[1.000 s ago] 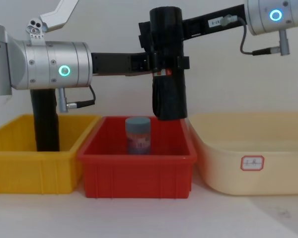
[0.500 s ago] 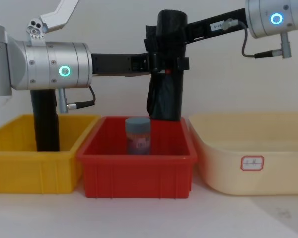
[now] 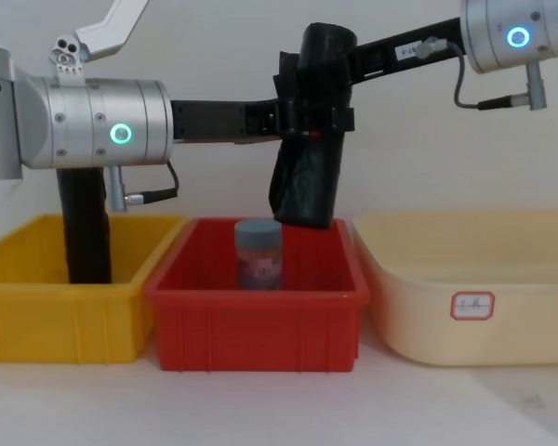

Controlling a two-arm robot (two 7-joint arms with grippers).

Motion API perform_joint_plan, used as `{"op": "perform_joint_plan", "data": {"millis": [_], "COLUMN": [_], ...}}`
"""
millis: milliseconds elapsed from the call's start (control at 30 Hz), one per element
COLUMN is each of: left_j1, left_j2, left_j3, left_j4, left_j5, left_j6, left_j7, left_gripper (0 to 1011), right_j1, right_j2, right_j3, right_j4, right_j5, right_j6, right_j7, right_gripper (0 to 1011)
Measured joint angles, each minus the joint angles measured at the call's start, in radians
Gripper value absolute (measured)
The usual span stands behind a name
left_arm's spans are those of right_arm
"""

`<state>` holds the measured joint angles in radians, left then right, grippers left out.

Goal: Pick up the garbage bag with the one hand and transfer it to the other hand.

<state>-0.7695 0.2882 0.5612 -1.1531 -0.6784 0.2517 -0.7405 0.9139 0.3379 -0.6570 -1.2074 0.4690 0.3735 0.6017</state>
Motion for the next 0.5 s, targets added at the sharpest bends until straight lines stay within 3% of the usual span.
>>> {"op": "perform_joint_plan", "data": {"millis": [500], "left_j1": [0.0], "left_j2": [0.0], "left_j3": [0.0], "left_j4": [0.0], "left_j5": [0.0], "left_j6": [0.0], "left_j7": [-0.001], "left_gripper": [410], "right_j1": [0.0], "right_j2": [0.001], "right_j3": [-0.001], "right_j4": [0.002], "right_j5": [-0.001], "right_j6": [0.001], "right_j7": [-0.002], "right_gripper": [744]}}
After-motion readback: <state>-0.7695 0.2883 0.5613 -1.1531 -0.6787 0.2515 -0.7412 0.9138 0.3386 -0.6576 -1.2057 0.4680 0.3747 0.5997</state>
